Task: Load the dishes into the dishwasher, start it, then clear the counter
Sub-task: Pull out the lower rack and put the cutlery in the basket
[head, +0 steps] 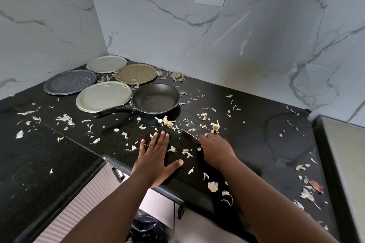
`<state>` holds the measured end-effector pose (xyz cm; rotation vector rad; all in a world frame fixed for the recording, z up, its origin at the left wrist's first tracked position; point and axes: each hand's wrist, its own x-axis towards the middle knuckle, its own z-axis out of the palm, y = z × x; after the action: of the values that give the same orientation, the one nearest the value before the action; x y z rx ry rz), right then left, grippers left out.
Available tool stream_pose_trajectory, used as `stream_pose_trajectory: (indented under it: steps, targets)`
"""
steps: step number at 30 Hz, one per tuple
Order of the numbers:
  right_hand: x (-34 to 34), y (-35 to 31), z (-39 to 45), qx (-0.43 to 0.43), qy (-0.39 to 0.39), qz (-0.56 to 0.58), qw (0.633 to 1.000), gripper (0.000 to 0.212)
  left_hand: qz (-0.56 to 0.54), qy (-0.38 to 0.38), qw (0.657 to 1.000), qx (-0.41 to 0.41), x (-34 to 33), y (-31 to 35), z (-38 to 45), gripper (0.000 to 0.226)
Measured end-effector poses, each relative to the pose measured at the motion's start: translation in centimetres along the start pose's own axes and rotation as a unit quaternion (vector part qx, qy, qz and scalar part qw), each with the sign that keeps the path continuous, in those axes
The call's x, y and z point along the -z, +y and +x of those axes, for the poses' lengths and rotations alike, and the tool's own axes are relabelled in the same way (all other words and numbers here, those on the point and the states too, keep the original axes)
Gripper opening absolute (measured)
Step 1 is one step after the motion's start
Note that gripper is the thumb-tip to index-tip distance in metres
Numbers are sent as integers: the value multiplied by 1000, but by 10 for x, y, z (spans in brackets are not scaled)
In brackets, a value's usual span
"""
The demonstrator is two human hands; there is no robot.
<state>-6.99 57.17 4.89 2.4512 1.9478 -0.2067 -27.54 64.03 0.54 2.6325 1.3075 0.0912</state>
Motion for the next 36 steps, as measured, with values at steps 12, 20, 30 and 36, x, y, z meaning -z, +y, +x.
stream_pose_trajectory:
  steps: [12,20,30,36]
  targets:
    - [3,-21,-134,-266,184,120,939,26,5,46,997,-57,-4,6,-28,116]
    - [-28,-60,-244,-427,206,330,816,21,62,-3,960,-273,-42,33,-118,89]
    - [-82,-25,-419,-558,179,452,673,17,86,-33,915,-393,-80,139,-199,89]
    - [-138,-1,-564,-642,187,519,533,9,108,-63,866,-485,-121,237,-296,91]
